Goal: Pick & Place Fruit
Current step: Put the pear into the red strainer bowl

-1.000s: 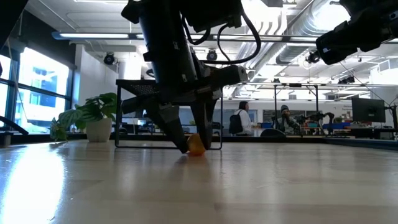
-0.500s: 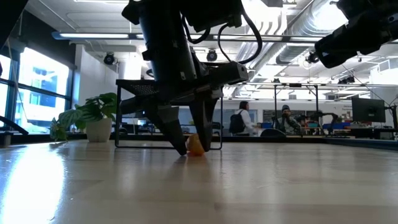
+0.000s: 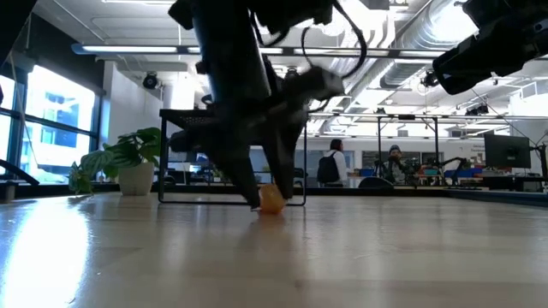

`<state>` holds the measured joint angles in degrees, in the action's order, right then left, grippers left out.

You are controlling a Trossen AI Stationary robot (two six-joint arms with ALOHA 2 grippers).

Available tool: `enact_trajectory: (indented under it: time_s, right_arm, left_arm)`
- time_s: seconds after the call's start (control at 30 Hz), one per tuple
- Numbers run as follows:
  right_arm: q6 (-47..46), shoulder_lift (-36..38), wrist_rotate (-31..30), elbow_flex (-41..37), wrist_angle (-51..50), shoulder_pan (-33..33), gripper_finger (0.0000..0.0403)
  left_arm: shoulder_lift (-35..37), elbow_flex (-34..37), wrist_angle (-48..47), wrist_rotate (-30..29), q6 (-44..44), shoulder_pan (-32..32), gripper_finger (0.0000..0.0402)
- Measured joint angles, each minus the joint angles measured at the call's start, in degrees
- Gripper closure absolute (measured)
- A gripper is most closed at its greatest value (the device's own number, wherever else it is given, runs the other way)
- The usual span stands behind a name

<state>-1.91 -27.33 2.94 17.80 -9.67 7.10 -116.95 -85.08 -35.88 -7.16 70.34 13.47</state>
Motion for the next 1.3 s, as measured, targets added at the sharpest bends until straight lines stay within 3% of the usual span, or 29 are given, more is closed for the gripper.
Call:
enact_trajectory:
  time_s: [0.33,0.77,0.9,1.13,1.3]
  right_arm:
    - [-0.07,0.00,0.00,0.00,0.08,0.00,0.0401]
    - [-1.40,0.00,0.00,0.02,-0.02,0.00,0.0400]
    - [-1.32,0.00,0.00,0.02,-0.20,0.00,0.0400]
    - [-0.87,0.00,0.07,0.02,-0.53,0.00,0.0400]
    - [-0.83,0.00,0.15,0.02,-1.15,0.01,0.0400]
  left_arm:
    - [3.82,-0.06,3.22,2.41,-6.17,-0.38,0.0227]
    - [5.62,-0.04,-1.31,1.64,9.30,-0.42,0.0227]
    - [5.62,-0.04,-1.57,-0.46,12.19,-0.42,0.0227]
    - [5.62,-0.04,-0.73,-10.01,14.03,-0.44,0.0227]
    - [5.55,-0.04,-0.74,-10.05,14.17,-1.60,0.0226]
